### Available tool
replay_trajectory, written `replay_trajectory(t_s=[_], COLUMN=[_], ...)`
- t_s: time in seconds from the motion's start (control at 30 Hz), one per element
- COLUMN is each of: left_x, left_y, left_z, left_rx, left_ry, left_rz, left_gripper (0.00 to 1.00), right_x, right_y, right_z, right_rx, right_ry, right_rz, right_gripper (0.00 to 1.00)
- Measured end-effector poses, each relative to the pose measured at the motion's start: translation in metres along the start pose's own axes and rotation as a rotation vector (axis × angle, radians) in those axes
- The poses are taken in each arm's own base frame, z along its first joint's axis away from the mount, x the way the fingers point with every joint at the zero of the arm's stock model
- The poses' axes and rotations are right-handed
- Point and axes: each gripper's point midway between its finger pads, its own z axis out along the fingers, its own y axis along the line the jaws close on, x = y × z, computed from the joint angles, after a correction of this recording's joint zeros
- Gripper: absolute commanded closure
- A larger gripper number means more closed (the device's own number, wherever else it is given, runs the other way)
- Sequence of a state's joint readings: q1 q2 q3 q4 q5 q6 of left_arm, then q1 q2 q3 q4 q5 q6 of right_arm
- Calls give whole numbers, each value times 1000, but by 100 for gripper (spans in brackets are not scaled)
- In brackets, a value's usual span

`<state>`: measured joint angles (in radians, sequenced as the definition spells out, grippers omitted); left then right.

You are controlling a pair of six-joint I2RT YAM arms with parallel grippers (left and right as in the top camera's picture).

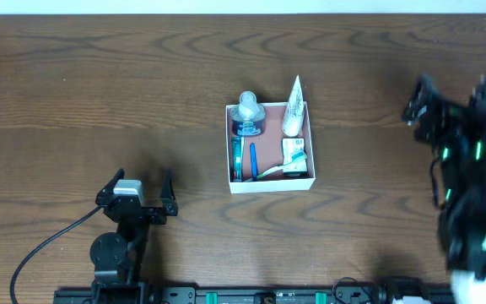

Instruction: Pack container

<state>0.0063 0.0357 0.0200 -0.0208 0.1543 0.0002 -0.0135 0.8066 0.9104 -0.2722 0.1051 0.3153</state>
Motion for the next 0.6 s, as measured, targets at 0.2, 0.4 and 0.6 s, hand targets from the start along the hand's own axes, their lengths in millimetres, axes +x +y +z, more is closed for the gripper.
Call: replay_trajectory(t_s=[0.2,0.4,0.6], left_x=[0,0,0], left_y=[0,0,0], left_z=[0,0,0], left_rx=[-1,-1,-1], left_ry=[0,1,1], left_rz=[0,0,0], left_gripper=[2,2,2], right_x=[59,120,141], right_y=[-10,-19,-19], right_z=[-21,-32,-36], right_rx=[-107,-188,-227], right_ry=[-141,-181,-178], right_rz=[0,-2,-6], right_gripper=[1,1,1])
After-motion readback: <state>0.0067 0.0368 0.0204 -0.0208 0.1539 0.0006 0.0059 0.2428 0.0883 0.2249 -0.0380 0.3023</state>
